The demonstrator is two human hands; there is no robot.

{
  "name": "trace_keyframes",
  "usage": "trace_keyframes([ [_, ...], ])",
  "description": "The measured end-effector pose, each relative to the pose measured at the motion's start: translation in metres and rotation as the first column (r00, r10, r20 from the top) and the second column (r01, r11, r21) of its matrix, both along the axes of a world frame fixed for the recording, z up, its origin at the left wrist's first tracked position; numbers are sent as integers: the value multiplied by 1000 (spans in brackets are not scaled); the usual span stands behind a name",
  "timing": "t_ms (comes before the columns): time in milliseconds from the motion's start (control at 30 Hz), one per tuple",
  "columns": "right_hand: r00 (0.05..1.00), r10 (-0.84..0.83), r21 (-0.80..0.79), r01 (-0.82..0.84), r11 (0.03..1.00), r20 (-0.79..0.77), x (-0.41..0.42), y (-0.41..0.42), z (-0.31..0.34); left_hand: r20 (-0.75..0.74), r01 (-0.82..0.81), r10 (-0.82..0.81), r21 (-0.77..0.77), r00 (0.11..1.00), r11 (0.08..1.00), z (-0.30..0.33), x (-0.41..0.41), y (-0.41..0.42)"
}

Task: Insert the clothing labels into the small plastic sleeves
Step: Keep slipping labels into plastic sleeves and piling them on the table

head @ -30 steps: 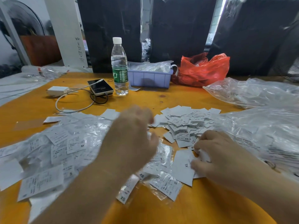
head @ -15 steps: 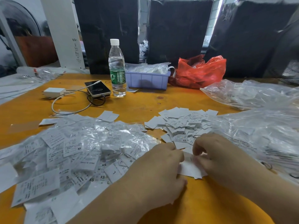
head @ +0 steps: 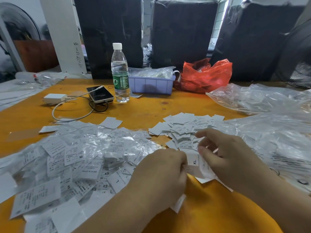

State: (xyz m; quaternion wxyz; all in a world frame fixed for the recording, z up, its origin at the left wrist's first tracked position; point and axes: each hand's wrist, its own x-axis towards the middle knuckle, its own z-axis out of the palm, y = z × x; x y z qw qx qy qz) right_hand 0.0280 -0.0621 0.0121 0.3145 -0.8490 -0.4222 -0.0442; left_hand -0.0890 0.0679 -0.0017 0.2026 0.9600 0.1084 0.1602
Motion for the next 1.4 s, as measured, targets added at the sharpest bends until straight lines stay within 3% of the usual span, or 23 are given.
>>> trace_keyframes([
  [100,984,-3,158,-26,987,177,-3,-5,13,45,-24,28,-93,999,995,0,1,1],
  [167,940,-106,305,2,952,324,2,-16,31,79,-12,25,-163,997,987,0,1,1],
  [233,898,-246,339,118,934,365,16,-32,50,102,12,12,-228,995,974,0,1,0],
  [267,891,-291,272,200,941,350,24,-40,56,112,30,-2,-249,994,968,1,1,-1],
  [333,900,-342,-37,364,930,271,42,-48,56,133,65,-32,-245,991,967,0,1,-3],
  [400,914,-368,-314,405,859,174,53,-43,44,143,80,-48,-232,989,969,-1,2,-5],
  [500,920,-382,-434,381,816,88,57,-31,27,135,111,-78,-263,988,958,-1,1,-8],
  [600,919,-389,-448,371,813,55,57,-30,21,124,142,-110,-280,986,950,0,-1,-9],
  [767,849,-496,-360,526,771,180,60,-39,28,129,143,-108,-306,986,941,0,0,-11],
  [900,872,-474,-448,474,758,122,59,-40,25,125,143,-109,-299,986,944,-1,0,-13],
  [1267,853,-494,-286,522,804,168,63,-43,26,103,156,-131,-287,986,945,-6,0,-15],
  [1400,851,-504,-361,520,774,146,62,-42,25,110,158,-131,-289,985,944,-6,1,-18],
])
